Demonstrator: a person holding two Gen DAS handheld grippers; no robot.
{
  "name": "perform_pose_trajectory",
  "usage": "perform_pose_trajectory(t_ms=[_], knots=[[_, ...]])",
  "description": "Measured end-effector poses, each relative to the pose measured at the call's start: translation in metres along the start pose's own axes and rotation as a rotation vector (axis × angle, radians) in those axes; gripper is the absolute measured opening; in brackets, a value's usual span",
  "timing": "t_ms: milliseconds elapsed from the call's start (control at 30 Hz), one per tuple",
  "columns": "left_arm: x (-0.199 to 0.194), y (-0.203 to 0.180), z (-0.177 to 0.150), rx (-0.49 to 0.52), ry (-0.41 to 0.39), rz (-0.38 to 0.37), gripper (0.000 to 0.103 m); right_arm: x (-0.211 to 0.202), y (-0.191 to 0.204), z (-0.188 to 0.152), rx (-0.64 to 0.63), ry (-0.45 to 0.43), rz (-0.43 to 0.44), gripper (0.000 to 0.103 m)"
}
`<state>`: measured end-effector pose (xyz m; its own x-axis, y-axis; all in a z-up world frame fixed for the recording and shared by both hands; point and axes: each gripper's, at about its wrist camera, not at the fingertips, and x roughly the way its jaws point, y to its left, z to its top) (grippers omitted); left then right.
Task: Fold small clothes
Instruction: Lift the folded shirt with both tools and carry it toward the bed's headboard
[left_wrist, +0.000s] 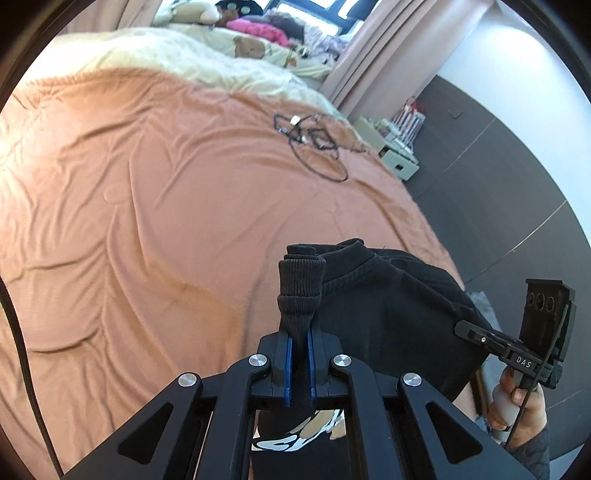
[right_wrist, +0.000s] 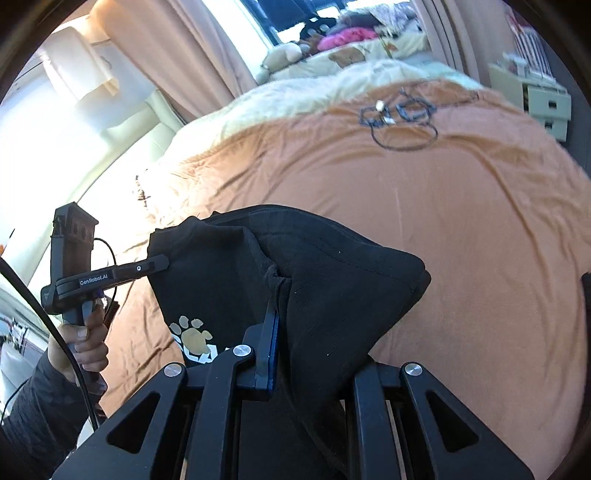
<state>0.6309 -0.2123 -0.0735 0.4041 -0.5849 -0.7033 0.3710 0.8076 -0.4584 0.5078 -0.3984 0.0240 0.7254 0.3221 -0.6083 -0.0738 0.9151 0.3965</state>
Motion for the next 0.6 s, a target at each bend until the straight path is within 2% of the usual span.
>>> perform_pose_trajectory(t_ms=[367, 600], knots=[[-0.122, -0.024, -0.007, 0.019, -0.147, -0.009, 0.006, -0.105, 0.11, -0.019, -0.136, -0.12, -0.007, 0.01], [-0.216, -0.022, -0.013, 0.019, -0.271, 0.011, 0.006, -0.141, 0.176, -0.041, -0.225, -0.175, 0.043, 0.01]])
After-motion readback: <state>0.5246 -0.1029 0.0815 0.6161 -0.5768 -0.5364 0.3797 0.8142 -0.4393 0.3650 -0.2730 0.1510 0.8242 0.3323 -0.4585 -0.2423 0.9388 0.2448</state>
